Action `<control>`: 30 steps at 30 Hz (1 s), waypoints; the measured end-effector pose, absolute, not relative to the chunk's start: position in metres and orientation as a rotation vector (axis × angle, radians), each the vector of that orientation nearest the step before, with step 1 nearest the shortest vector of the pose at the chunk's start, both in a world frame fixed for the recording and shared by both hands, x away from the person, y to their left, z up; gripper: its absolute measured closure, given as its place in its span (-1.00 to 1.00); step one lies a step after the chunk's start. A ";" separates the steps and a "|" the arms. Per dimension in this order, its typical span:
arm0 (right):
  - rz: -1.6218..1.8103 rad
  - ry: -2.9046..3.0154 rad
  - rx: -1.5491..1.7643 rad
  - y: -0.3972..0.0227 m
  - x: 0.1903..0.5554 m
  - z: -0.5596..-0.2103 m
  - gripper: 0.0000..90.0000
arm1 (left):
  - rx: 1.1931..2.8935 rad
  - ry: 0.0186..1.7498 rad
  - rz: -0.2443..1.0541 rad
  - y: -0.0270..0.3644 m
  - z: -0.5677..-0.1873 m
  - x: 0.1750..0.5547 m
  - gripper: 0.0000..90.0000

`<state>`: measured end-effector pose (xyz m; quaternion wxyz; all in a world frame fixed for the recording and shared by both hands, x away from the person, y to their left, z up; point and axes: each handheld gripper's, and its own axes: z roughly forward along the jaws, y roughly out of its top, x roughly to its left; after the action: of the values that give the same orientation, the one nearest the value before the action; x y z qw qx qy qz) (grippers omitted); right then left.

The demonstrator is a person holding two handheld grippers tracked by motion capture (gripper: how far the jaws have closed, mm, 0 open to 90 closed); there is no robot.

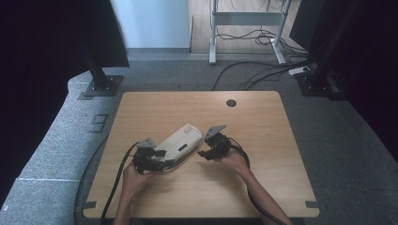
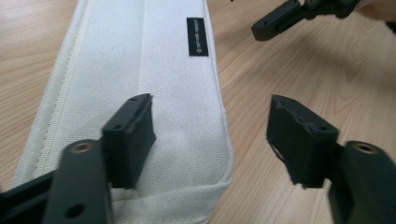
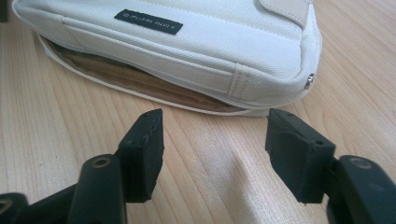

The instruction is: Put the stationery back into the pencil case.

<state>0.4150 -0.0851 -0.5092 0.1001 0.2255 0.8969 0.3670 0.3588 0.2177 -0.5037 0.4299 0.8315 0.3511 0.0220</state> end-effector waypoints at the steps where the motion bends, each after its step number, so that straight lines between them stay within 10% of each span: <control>1: 1.085 2.648 0.666 -0.085 0.415 -0.509 -0.24 | 2.067 0.878 0.057 0.219 -0.502 0.359 -0.39; 30: 1.131 2.579 0.731 -0.131 0.394 -0.490 -0.65 | 2.156 0.836 0.181 0.249 -0.487 0.340 -0.97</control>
<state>0.3937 -0.1308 -0.4901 0.1159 0.2496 0.8805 0.3861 0.3405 0.2494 -0.4866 0.3995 0.8521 0.3306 0.0714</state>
